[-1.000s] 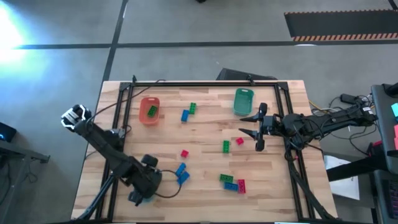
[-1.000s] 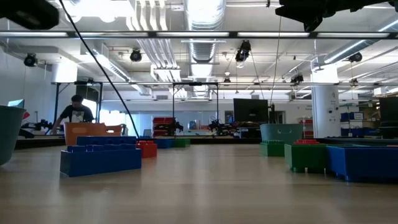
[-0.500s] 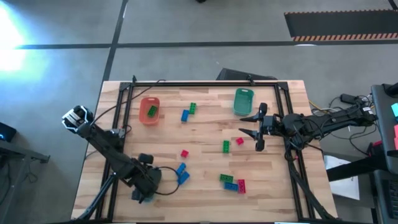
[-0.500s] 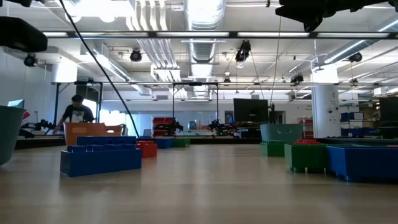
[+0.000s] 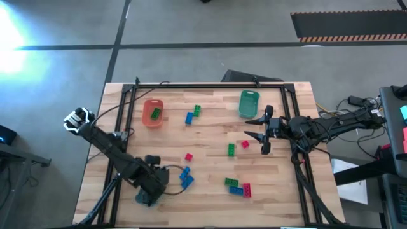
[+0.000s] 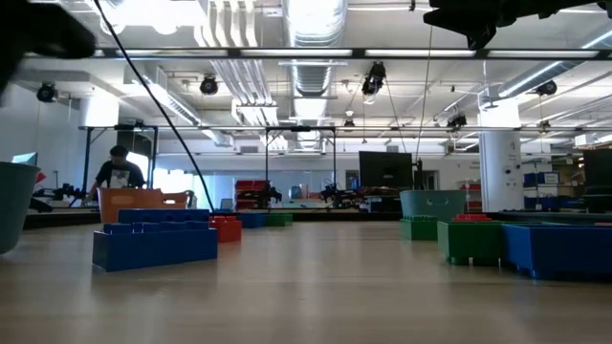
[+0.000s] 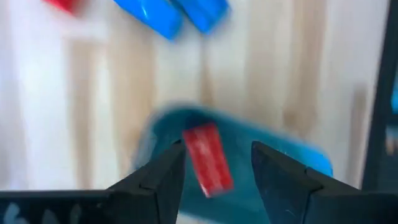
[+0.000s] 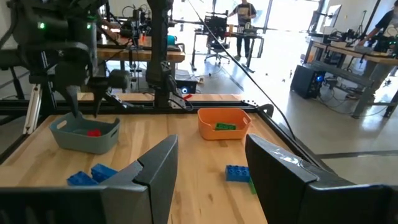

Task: Sort & place blocks by color
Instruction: Put the blue game piece into the green bin

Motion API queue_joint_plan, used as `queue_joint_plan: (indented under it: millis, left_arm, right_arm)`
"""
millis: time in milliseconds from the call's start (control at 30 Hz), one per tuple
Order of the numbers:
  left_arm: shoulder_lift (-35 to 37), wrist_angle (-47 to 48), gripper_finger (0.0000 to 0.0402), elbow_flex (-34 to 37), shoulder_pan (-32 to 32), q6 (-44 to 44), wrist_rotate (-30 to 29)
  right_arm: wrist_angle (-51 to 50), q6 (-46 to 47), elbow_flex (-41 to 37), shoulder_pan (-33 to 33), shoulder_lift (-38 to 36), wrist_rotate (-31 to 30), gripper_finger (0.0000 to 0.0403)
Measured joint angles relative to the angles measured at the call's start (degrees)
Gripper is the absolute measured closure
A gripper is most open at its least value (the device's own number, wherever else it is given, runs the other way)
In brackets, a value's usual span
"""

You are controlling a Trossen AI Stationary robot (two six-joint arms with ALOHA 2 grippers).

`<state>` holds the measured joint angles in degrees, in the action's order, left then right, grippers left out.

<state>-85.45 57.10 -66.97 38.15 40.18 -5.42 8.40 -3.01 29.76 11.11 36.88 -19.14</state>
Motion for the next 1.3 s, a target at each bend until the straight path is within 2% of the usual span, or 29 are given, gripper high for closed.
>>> queue_joint_plan:
  millis: [233,300,567,767,900,1000,1300]
  left_arm:
    - [0.1,-1.1,0.0236,-3.9,-10.5,0.0,-17.8]
    - [0.1,-1.9,0.0236,-3.9,-14.3,0.0,-20.8]
    - [-3.4,-9.6,0.0236,-3.1,-29.5,1.4,-24.0]
    - [-9.2,-16.6,0.0236,-3.0,-37.5,1.6,-23.9]
    - [-12.9,-17.2,0.0230,-3.1,-41.6,2.6,-23.8]
    - [-14.5,-17.1,0.0213,-2.9,-44.1,3.1,-23.9]
    - [-18.8,-18.9,0.0127,-2.8,-48.5,6.0,-24.5]
  right_arm:
    - [0.0,1.5,0.0,0.0,0.0,-0.5,0.0225]
    - [0.0,1.9,0.0,0.0,0.0,-0.5,0.0225]
    - [-0.4,2.3,0.0,0.0,0.1,-0.5,0.0225]
    - [-0.9,2.4,0.0,0.0,0.1,-0.5,0.0225]
    - [-1.2,2.4,0.0,0.0,0.3,-0.5,0.0225]
    - [-1.4,2.4,0.0,0.0,0.5,-0.5,0.0225]
    - [-1.4,2.0,0.0,0.0,0.7,-0.4,0.0225]
